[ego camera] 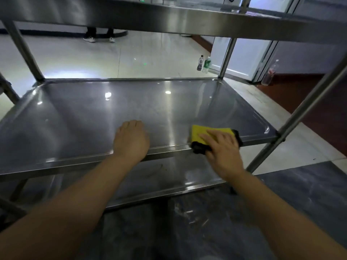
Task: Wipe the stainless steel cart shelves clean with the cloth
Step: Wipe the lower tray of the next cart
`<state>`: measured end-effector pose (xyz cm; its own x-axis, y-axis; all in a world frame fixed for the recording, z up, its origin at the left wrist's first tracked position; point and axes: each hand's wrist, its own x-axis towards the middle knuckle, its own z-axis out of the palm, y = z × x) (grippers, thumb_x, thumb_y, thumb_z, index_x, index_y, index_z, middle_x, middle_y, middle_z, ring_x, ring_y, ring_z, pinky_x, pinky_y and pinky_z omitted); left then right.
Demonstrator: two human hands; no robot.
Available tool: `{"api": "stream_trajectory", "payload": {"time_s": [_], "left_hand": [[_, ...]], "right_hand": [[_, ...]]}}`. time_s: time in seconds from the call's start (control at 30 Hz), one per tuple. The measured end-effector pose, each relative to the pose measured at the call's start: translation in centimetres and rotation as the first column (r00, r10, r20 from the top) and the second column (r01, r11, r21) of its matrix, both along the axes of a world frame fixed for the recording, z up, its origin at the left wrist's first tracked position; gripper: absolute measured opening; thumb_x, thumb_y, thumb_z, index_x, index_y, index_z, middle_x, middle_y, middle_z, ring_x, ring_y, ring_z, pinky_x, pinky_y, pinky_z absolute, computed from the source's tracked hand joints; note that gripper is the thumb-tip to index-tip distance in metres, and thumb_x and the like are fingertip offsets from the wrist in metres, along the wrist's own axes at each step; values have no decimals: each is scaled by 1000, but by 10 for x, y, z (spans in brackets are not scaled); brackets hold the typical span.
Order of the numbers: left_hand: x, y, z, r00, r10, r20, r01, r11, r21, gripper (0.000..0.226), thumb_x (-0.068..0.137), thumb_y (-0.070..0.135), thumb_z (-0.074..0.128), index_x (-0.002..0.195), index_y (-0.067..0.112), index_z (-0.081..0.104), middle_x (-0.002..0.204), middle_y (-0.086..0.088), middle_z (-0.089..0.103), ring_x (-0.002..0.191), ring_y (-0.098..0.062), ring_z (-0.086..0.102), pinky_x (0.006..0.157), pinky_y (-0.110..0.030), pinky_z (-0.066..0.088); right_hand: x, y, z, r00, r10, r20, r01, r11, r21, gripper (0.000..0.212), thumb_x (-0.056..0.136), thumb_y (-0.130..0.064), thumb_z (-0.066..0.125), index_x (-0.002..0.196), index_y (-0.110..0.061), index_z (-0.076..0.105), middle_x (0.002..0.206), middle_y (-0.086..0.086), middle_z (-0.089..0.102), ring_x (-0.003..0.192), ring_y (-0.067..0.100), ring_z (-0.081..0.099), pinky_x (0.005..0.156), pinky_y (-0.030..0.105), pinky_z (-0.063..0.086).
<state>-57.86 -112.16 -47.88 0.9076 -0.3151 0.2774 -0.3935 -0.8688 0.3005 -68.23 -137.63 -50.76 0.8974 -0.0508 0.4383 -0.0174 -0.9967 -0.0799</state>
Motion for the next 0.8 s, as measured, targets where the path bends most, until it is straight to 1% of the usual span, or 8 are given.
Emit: {"api": "stream_trajectory", "payload": {"time_s": [0.17,0.3,0.37,0.43,0.5,0.57,0.67,0.8], "left_hand": [[-4,-13,-16,991,64,121,-60,997,-38,31,89,15,40,101,-5,60,99,-24,61,94,-37,55,83,-45,43],[-1,-17,-18,994,77,82,-76,997,-15,32,83,15,38,98,-3,59,93,-22,60,86,-35,52,78,-44,41],[-1,-19,-17,994,79,75,-77,997,-26,31,81,14,38,98,-2,58,93,-21,59,85,-35,51,78,-43,40],[-2,-19,-16,994,94,56,-92,995,-43,33,80,13,36,99,-3,58,92,-22,59,84,-35,51,77,-43,40],[-2,-21,-13,993,113,22,-112,992,-56,37,81,11,36,106,-7,56,94,-25,58,86,-39,53,78,-46,41],[-3,-23,-8,990,142,-11,-143,988,-60,40,84,6,43,120,-8,50,104,-28,57,95,-43,52,85,-50,41],[-7,-25,-3,984,168,-49,-170,985,-37,53,85,5,50,137,-3,38,115,-26,54,105,-41,49,89,-45,38],[-10,-26,1,986,162,-40,-163,987,-5,52,88,11,48,137,-4,38,116,-29,54,106,-42,49,92,-45,38]], "right_hand": [[-17,-114,14,963,-218,-160,228,972,48,63,79,-38,26,129,-18,58,129,15,55,112,38,48,104,50,28],[-12,-97,20,935,-294,-198,313,947,67,72,78,-47,15,134,-24,54,140,11,48,124,34,40,107,43,15],[-2,-60,18,950,-227,-214,239,970,33,69,82,-49,17,133,-25,56,141,11,50,127,35,43,105,45,19],[15,-12,18,972,-94,-213,95,995,-4,66,86,-49,16,134,-26,54,142,11,49,130,36,42,105,49,25],[37,34,22,961,32,-275,-40,999,-23,68,87,-49,8,144,-30,39,152,9,35,140,34,28,109,49,18],[58,63,26,924,114,-364,-126,992,-8,57,97,-47,14,151,-32,22,160,7,15,146,31,10,114,49,7],[73,63,30,883,175,-435,-195,981,-3,54,101,-43,25,152,-35,8,161,3,1,147,28,0,116,49,-3],[69,3,28,895,115,-432,-140,990,-25,55,101,-44,26,152,-38,6,161,1,2,147,26,0,116,49,-2]]}}
